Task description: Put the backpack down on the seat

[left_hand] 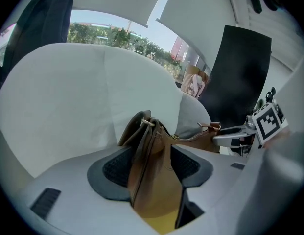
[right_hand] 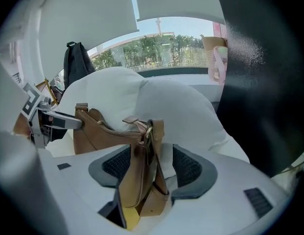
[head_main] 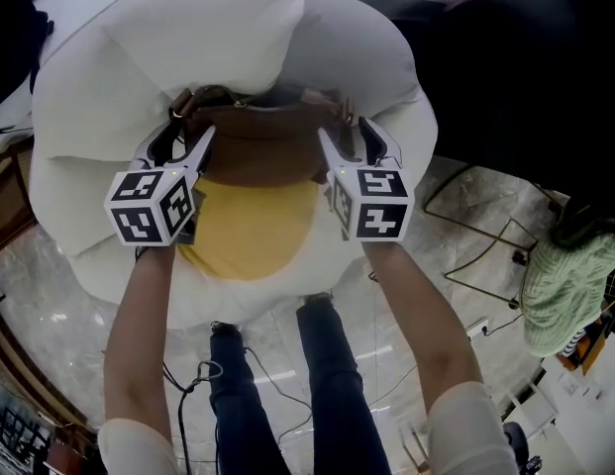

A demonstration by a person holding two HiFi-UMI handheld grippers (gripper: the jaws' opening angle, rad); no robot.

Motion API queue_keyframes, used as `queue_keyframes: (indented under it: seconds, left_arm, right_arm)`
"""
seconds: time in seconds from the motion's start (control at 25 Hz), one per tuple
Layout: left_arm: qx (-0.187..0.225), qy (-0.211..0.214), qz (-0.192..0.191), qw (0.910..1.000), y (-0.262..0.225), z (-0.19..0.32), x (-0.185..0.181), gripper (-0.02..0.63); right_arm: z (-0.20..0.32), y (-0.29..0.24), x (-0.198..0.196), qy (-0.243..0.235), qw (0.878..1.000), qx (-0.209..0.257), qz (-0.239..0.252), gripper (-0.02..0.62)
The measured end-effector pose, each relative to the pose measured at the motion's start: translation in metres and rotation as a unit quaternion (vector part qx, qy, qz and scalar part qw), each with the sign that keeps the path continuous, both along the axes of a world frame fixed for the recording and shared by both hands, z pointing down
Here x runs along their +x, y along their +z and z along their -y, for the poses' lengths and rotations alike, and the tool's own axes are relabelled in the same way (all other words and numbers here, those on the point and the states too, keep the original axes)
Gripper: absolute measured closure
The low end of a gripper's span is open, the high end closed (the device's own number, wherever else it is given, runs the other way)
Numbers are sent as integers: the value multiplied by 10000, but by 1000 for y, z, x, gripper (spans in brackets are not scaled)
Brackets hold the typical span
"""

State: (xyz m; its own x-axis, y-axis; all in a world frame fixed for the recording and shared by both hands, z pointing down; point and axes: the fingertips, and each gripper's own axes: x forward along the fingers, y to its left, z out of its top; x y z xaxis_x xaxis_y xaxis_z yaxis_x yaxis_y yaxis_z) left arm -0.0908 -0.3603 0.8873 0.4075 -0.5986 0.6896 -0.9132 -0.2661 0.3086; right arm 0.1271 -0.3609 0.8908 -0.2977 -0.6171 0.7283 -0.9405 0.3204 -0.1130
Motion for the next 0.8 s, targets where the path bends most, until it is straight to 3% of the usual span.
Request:
queue_keyframes:
  seconds: [0.28, 0.4, 0.52, 0.8]
  left_arm:
    - [116, -125, 87, 9998, -9, -3, -11, 364]
    - [155, -86, 84, 9998, -15, -8, -10, 373]
    - [116, 22, 189, 9998, -15, -16, -12, 489]
    - [88, -19, 321, 9994, -25, -25, -24, 560]
  right_arm:
    - [-8, -6, -1, -24, 9999, 120, -93, 341]
    - [-11, -13, 1, -31, 9994, 254, -247, 413]
    - [-13, -18, 4, 13, 9986, 322, -418, 512]
    - [-21, -31, 11, 96, 9978, 341, -566, 561]
